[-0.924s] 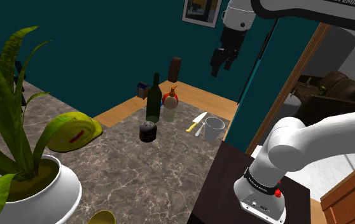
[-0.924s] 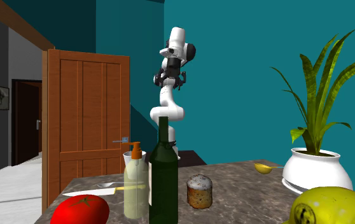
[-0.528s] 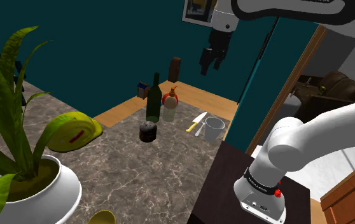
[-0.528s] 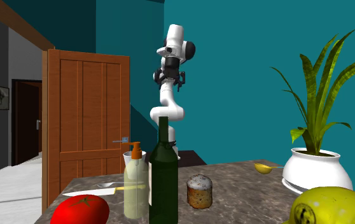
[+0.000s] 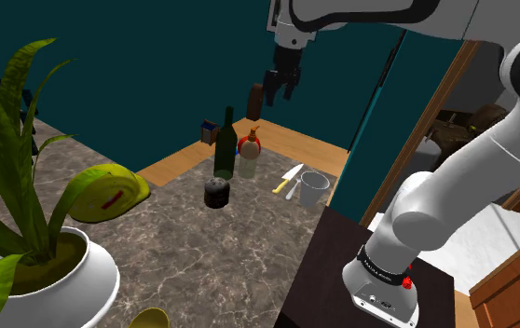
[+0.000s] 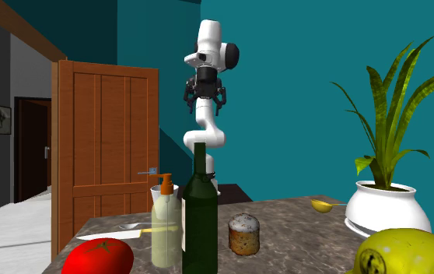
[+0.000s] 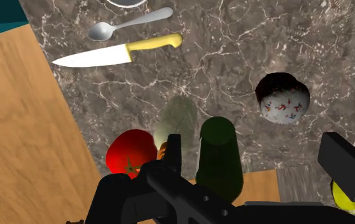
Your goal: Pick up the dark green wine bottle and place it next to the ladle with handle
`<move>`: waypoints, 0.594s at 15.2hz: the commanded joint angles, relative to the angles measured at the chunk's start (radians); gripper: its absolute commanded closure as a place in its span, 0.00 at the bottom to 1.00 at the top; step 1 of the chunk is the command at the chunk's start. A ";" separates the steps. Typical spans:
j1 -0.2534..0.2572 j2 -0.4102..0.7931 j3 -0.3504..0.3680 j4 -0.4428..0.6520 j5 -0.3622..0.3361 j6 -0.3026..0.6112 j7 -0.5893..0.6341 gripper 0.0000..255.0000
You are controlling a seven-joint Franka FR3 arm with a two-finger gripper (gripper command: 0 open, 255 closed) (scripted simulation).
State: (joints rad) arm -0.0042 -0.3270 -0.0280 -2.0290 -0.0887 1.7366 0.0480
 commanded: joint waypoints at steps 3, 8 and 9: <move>-0.002 0.157 -0.020 0.120 0.024 0.024 -0.038 0.00; -0.010 0.365 -0.036 0.311 0.062 0.025 -0.088 0.00; -0.013 0.408 -0.038 0.355 0.071 0.021 -0.097 0.00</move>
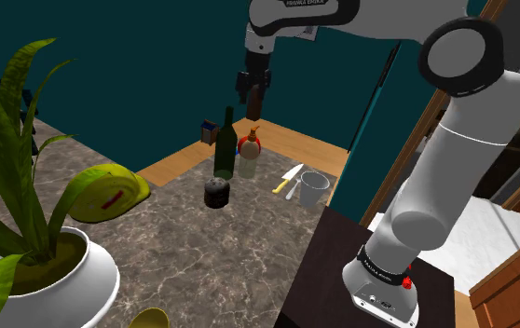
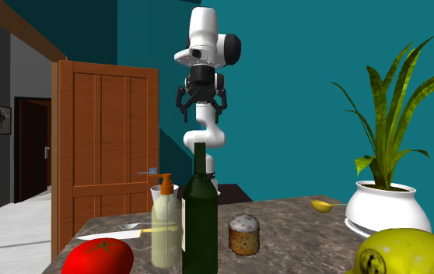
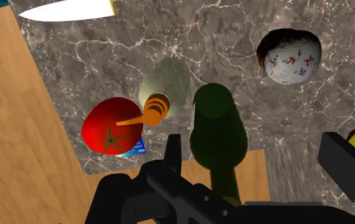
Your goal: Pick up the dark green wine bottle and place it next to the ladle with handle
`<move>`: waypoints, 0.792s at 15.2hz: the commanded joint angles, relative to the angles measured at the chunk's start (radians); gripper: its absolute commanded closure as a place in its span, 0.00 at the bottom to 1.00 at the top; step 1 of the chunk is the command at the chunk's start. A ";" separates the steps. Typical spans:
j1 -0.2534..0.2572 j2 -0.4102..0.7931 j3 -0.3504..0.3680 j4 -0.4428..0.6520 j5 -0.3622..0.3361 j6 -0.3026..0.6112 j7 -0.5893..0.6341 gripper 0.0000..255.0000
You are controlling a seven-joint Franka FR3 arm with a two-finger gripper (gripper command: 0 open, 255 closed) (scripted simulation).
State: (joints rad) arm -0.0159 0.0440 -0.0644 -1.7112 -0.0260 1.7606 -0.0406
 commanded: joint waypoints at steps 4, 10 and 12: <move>-0.015 0.219 -0.004 0.238 0.042 -0.038 -0.043 0.00; -0.037 0.454 0.003 0.525 0.077 -0.107 -0.071 0.00; -0.036 0.449 0.003 0.489 0.077 -0.077 -0.072 0.00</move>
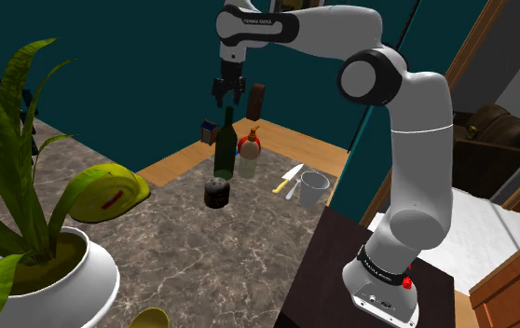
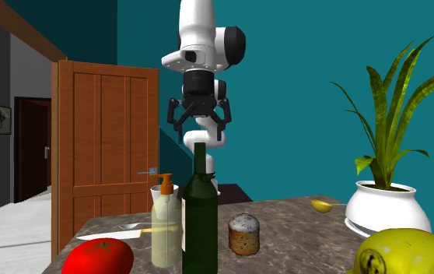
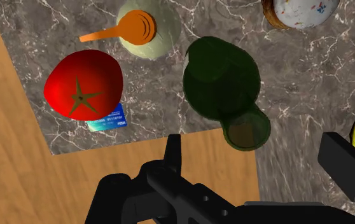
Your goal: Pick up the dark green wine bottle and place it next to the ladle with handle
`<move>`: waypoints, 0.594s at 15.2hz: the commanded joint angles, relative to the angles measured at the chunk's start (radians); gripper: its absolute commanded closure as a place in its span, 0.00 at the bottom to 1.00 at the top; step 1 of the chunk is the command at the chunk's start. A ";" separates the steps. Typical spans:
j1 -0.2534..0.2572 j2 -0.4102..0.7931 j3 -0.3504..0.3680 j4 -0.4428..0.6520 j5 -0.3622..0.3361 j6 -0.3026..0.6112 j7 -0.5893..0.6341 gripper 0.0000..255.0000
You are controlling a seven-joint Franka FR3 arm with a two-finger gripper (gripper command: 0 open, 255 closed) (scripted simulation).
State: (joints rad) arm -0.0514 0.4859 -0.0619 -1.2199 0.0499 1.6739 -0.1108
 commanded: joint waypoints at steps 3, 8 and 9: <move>0.001 0.002 0.000 -0.051 0.001 0.053 -0.002 0.00; 0.001 0.000 0.001 -0.074 0.001 0.075 -0.003 0.00; 0.001 0.000 0.001 -0.074 0.001 0.075 -0.003 0.00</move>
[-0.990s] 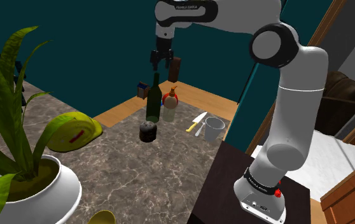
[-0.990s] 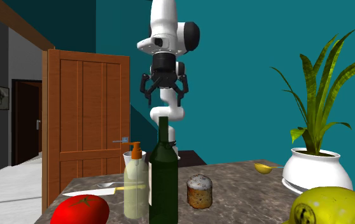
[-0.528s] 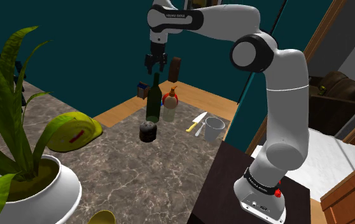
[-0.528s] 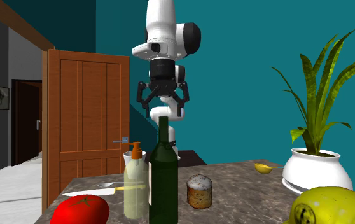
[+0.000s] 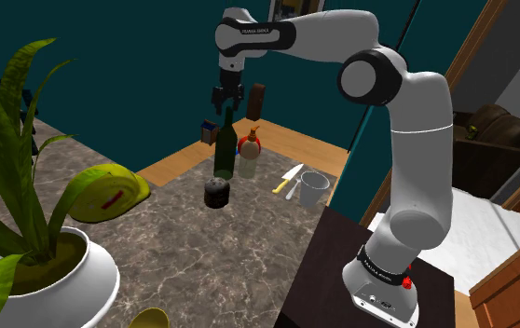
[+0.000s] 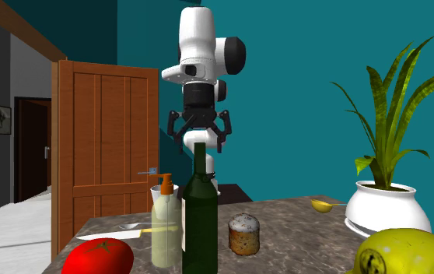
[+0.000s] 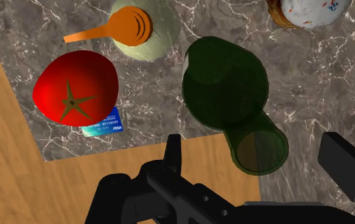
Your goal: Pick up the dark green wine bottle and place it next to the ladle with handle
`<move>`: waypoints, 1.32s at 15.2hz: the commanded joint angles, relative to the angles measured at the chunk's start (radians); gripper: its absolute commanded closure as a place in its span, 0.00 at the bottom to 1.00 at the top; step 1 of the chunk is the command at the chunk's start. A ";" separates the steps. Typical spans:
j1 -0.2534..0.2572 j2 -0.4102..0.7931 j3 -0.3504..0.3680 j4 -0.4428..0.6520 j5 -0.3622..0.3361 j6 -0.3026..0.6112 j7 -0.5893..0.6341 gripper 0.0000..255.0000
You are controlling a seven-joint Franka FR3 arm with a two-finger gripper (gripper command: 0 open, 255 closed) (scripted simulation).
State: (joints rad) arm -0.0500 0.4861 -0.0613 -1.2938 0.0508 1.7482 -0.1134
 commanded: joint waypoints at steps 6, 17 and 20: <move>0.000 0.000 0.000 0.000 0.000 0.000 0.000 1.00; -0.001 0.003 0.000 0.058 0.000 -0.055 0.001 1.00; -0.002 0.009 0.000 0.107 0.000 -0.098 0.003 1.00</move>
State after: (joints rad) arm -0.0538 0.4951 -0.0620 -1.2046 0.0510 1.6680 -0.1137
